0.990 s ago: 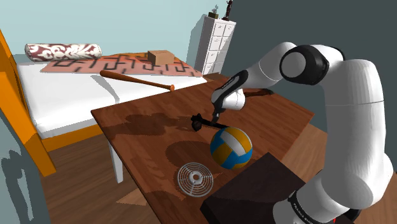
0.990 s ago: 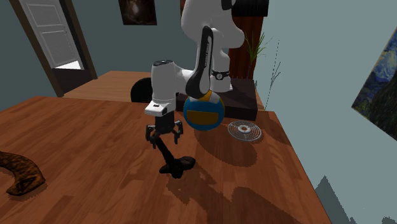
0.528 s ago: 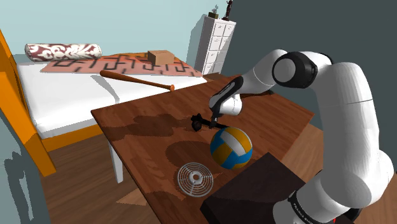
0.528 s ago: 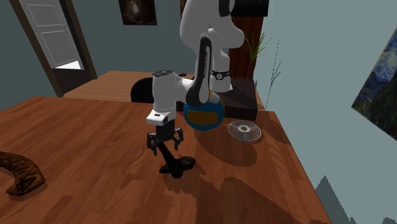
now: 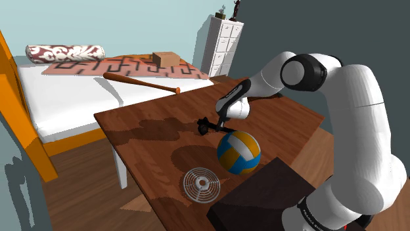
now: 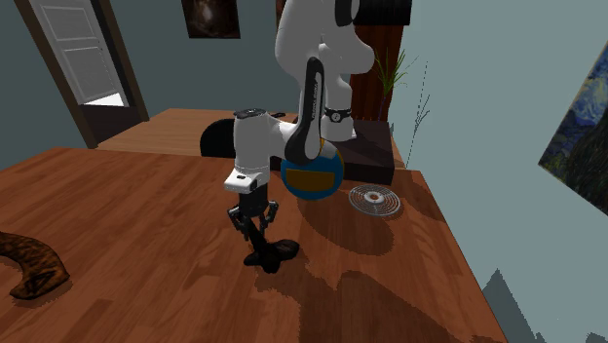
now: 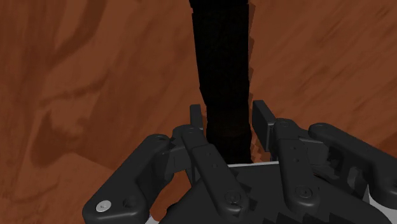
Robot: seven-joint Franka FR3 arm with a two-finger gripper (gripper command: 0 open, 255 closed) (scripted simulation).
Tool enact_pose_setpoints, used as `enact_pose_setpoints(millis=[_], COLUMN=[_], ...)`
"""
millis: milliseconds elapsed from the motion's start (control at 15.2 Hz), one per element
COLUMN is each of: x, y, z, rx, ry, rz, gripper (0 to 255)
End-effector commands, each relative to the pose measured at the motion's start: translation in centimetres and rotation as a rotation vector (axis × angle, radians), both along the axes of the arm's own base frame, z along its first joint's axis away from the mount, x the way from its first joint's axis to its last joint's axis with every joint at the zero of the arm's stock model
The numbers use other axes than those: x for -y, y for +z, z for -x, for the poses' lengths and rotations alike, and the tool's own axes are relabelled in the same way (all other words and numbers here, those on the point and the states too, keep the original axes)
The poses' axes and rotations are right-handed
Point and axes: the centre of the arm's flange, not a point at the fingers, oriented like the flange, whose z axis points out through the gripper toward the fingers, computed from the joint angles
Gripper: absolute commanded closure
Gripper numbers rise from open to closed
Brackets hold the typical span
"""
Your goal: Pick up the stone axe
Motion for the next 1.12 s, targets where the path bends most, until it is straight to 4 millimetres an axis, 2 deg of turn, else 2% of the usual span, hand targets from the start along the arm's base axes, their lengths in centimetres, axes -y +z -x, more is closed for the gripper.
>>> enact_pose_setpoints(millis=[0,132,1056], x=[0.0,0.0,0.0], y=[0.0,0.0,7.4], z=[0.0,0.0,0.0], rx=[0.0,-0.001,-0.001], ry=[0.0,0.0,0.0], rz=[0.0,0.0,0.0], gripper=[255,255,255])
